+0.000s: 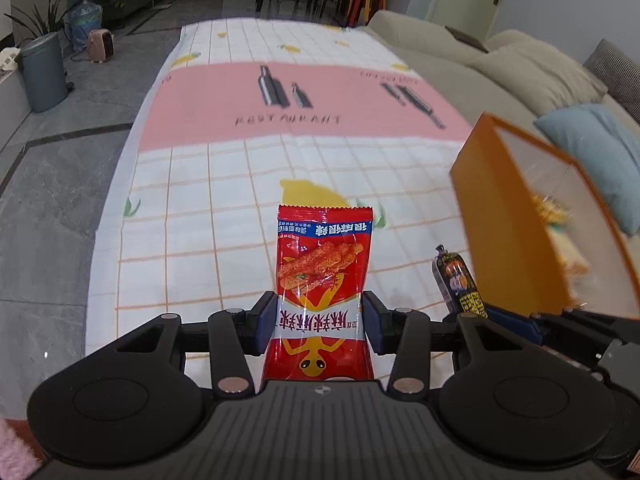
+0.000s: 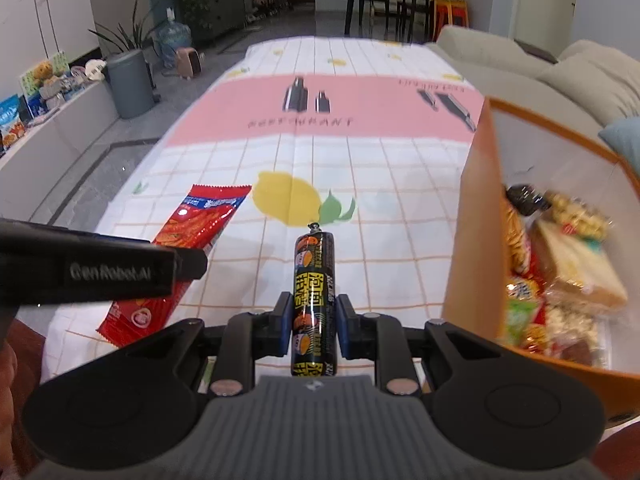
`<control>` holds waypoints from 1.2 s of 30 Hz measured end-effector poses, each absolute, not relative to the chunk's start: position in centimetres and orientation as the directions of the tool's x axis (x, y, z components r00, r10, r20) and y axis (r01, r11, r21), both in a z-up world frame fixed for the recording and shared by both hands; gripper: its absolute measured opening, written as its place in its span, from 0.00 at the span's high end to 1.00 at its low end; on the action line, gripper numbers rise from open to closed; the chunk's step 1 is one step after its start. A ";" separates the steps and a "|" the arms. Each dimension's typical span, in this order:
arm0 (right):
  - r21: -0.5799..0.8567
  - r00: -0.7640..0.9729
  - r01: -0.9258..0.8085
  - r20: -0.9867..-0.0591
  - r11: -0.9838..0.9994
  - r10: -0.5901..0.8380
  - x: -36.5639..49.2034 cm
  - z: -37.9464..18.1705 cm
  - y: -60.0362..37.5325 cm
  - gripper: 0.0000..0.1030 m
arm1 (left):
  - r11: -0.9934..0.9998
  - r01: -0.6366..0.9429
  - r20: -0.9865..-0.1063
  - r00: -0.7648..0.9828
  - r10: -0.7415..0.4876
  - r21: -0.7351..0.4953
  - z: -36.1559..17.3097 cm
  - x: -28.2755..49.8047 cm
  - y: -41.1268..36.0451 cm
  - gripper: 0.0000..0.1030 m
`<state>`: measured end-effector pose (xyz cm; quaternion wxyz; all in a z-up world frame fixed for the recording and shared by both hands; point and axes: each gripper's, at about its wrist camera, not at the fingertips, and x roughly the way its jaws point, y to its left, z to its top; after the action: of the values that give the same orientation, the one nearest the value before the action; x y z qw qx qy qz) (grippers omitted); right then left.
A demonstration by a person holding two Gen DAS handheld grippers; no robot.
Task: Organize snacks
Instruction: 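Lift the red bag with the left tool while the right tool carries the sausage over the box, then lower both items into the orange box and open both tools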
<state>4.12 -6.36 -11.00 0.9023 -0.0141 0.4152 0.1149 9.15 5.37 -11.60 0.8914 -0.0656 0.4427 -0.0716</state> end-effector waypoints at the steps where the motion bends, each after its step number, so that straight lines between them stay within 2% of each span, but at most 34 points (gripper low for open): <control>1: 0.078 0.633 -0.217 -0.748 0.973 0.201 3.9 -10.5 -6.7 0.81 | 0.980 0.076 -0.773 0.605 -0.191 -0.183 -10.8 9.0 5.2 0.50; 12: 0.104 0.709 -0.161 -0.679 0.982 0.188 2.5 -3.6 -11.9 0.81 | 0.959 0.178 -0.737 0.614 -0.282 -0.219 -3.9 9.8 0.6 0.50; 18: 0.091 0.728 -0.103 -0.671 0.991 0.137 3.4 -1.2 -17.1 0.80 | 0.937 0.276 -0.736 0.586 -0.340 -0.214 -2.5 11.7 -5.1 0.50; 27: -0.009 0.658 -0.061 -0.752 0.998 0.033 5.1 -2.3 -24.0 0.80 | 0.892 0.395 -0.788 0.467 -0.401 -0.219 -3.8 14.5 -13.4 0.50; 36: -0.050 0.555 -0.056 -0.832 0.997 -0.010 6.5 -4.9 -27.8 0.81 | 0.868 0.437 -0.849 0.343 -0.403 -0.235 -6.8 16.4 -17.3 0.50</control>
<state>6.46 -27.76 -4.89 0.8810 -0.0352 0.4716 0.0129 16.38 -17.32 -6.80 0.8192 0.0167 0.5129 -0.2562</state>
